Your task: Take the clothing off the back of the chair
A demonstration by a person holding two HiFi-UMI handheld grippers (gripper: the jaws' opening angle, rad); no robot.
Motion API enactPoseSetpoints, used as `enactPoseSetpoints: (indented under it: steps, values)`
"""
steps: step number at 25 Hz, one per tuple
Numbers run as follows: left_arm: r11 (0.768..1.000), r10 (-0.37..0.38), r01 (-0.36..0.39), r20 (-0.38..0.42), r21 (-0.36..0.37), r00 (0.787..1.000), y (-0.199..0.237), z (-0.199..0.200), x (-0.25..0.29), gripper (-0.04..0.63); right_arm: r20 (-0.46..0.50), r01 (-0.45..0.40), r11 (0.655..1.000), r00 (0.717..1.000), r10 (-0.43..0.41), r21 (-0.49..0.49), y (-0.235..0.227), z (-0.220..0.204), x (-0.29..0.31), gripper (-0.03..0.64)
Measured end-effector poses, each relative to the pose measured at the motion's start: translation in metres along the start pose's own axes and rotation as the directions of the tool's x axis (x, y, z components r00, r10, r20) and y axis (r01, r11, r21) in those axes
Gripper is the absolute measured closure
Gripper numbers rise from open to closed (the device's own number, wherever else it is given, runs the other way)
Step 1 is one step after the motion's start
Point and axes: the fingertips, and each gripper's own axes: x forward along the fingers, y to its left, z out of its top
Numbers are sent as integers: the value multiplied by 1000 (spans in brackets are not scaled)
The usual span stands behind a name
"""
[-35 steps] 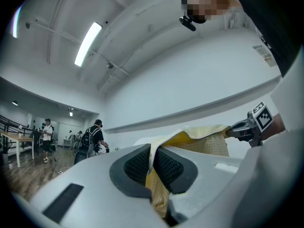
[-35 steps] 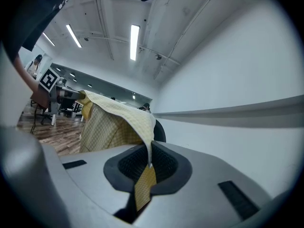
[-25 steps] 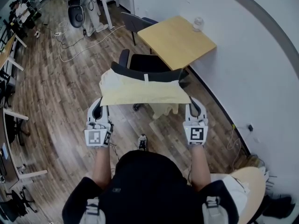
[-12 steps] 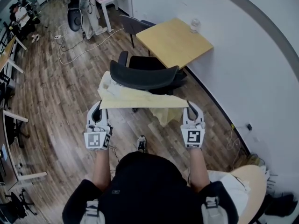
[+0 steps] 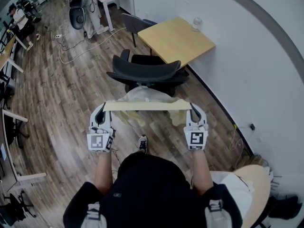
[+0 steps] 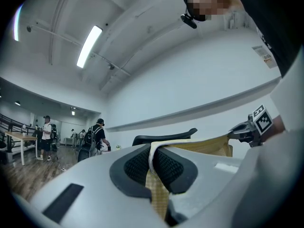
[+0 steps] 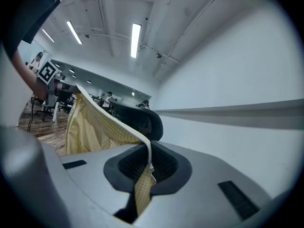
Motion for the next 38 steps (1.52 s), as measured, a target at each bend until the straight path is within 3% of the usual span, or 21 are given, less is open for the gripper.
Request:
enactPoseSetpoints:
  steps: [13,38]
  values:
    - [1000,5,-5,2,5,1000,-14,3,-44,592,-3,-7,1000,1000,7,9,18,-9,-39,614]
    - [995,93,-94,20,18,995,-35,17,-161,592,30,-89,996,996,90,-23,63,-9,-121,614]
